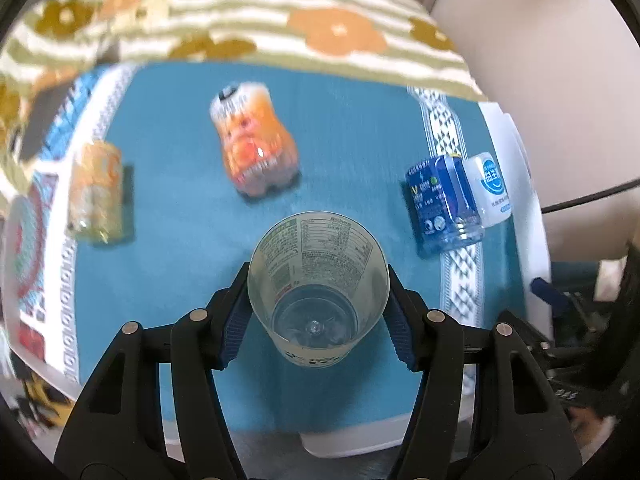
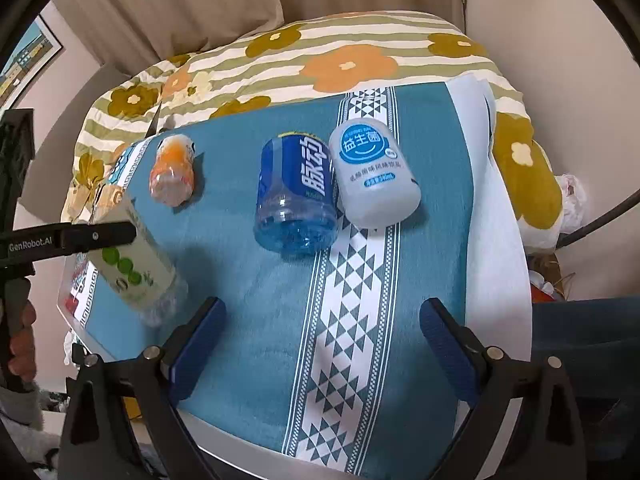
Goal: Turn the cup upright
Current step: 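Rotate the held bottle with the left gripper, opening upward, then set the green-labelled bottle upright on the cloth and open the left gripper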
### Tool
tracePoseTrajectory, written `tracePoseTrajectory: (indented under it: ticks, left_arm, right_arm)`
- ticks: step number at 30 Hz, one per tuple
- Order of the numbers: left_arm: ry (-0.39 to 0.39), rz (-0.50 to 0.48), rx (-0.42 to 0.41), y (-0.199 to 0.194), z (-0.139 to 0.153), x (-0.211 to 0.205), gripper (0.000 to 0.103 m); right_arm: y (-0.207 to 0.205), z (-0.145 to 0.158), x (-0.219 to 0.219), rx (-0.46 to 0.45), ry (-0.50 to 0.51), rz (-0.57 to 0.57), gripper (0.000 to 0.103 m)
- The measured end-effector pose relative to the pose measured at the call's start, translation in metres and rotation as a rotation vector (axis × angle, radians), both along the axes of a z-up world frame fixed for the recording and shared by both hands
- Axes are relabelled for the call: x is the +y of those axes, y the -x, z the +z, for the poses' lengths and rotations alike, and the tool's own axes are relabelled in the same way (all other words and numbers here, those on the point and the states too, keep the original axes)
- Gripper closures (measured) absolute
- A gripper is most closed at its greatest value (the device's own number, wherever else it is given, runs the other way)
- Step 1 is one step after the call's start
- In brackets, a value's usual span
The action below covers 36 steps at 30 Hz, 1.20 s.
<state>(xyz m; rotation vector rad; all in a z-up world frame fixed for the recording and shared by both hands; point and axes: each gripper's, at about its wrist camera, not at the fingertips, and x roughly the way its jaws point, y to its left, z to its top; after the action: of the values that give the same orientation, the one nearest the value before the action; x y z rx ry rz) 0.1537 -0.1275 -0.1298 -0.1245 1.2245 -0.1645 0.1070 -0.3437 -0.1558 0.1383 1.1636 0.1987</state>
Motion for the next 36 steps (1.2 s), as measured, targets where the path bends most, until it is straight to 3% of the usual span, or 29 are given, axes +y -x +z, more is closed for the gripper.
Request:
tracePoseTrajectory:
  ticks: [6,13,21,25,27,29,31,36]
  left_arm:
    - [-0.110,-0.037,-0.256,0.025,-0.005,-0.009,0.038]
    - [-0.111,-0.009,-0.396,0.032,-0.019,-0.008,0.038]
    - [-0.113,0.001,-0.407,0.028,-0.026,-0.004,0.036]
    - [-0.098,-0.002,-0.364,0.024,-0.031,-0.005,0.033]
    - [-0.095,-0.007,-0.336,0.022,-0.034,-0.005,0.028]
    - [-0.092,-0.008,-0.324,0.021,-0.037,-0.005,0.011]
    - [-0.095,-0.014,-0.321,0.021,-0.038,-0.006,0.002]
    - [-0.128,-0.033,-0.304,0.018,-0.039,-0.007,0.001]
  right_arm:
    - [0.009,-0.009,0.004,-0.026,0.016,0.022,0.006]
    - [0.011,-0.018,0.018,-0.041,0.016,0.068,0.006]
    - [0.010,-0.029,0.025,-0.019,0.015,0.094,0.006]
    - [0.012,-0.030,0.027,-0.018,0.014,0.102,0.006]
    - [0.012,-0.030,0.027,-0.018,0.014,0.100,0.006]
    - [0.011,-0.030,0.027,-0.017,0.010,0.094,0.006]
    - [0.011,-0.030,0.027,-0.016,0.009,0.090,0.006]
    - [0.013,-0.028,0.029,-0.013,0.021,0.079,0.006]
